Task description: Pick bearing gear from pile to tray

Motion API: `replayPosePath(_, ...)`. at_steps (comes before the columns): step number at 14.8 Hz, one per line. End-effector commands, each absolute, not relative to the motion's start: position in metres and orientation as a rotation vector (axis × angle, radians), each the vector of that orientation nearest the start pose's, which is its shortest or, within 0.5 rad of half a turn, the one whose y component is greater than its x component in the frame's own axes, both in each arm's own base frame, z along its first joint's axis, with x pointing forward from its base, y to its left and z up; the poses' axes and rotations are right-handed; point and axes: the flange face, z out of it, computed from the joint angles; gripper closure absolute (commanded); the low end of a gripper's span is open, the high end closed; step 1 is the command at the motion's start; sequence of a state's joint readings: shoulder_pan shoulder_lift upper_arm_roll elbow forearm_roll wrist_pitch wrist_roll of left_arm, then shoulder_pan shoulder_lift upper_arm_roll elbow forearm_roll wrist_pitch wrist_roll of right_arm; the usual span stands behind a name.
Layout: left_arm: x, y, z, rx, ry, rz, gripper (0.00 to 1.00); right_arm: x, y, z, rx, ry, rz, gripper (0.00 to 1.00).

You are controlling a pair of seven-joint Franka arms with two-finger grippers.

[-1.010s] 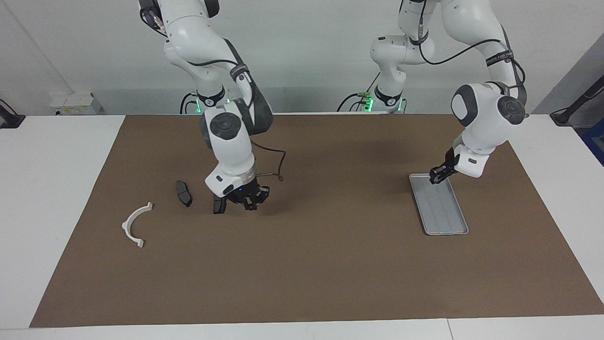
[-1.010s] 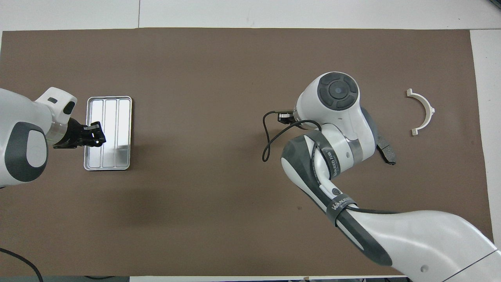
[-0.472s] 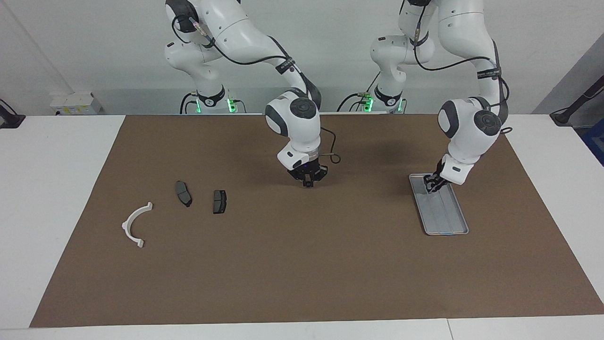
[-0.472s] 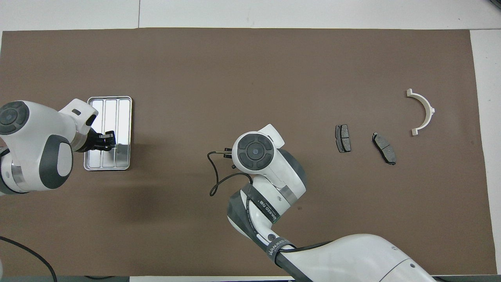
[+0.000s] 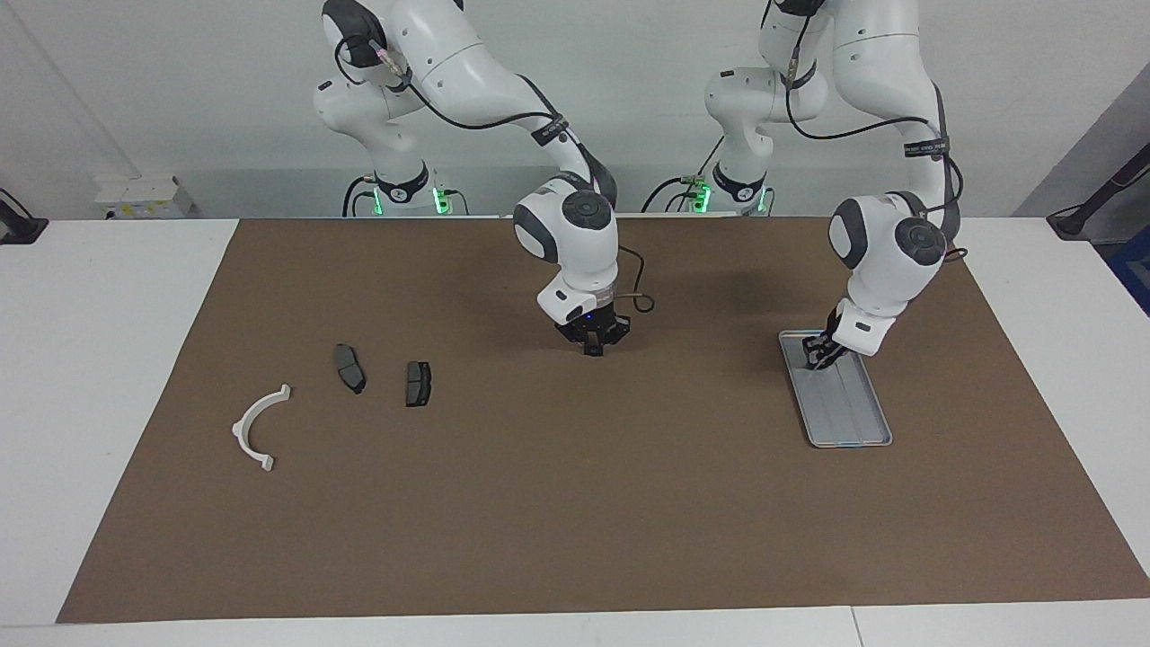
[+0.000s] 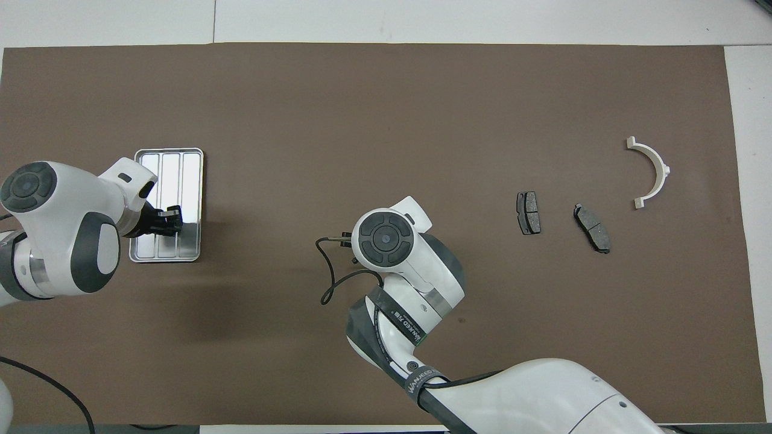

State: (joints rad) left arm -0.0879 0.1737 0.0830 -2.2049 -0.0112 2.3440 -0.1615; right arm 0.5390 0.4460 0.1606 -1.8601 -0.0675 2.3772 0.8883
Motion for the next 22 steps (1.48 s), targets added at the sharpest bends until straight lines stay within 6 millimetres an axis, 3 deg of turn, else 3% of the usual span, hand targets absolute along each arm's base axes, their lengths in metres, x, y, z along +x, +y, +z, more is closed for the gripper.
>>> replayPosePath(1,0.54,-0.002,0.297,-3.112,-0.231,0.023,0.63,0.503,0.405,0.282,-3.071,0.254,-0.083,0.38)
replayPosePath(2,0.541,-0.002,0.298,-3.111,-0.231,0.025,0.35,0.505,0.403,0.282,-3.072,0.256,-0.084,0.19)
replayPosePath(3,0.543,-0.002,0.3,-3.111,-0.229,0.027,0.18,0.506,0.404,0.284,-3.071,0.257,-0.083,0.04)
replayPosePath(4,0.543,-0.001,0.301,-3.111,-0.229,0.03,0.07,0.508,0.405,0.288,-3.069,0.258,-0.09,0.0)
replayPosePath(6,0.551,-0.001,0.317,-3.11,-0.232,0.044,0.06,0.519,0.408,0.305,-3.057,0.279,-0.104,0.0)
replayPosePath(9,0.57,-0.015,0.357,-3.099,-0.259,0.121,0.06,0.548,0.397,0.344,-3.051,0.322,-0.131,0.0)
replayPosePath(13,0.567,-0.09,0.365,-3.069,-0.425,0.109,0.03,0.587,0.342,0.402,-3.073,0.17,-0.194,0.0)
replayPosePath(17,0.555,-0.19,0.384,-3.041,-0.598,0.058,0.0,0.645,0.231,0.447,-3.116,-0.124,-0.187,0.0)
replayPosePath(20,0.539,-0.261,0.388,-3.046,-0.67,0.017,0.0,0.661,0.175,0.474,-3.142,-0.233,-0.137,0.0)
replayPosePath(22,0.522,-0.31,0.387,-3.068,-0.64,0.008,0.0,0.657,0.141,0.496,-3.159,-0.322,-0.109,0.0)
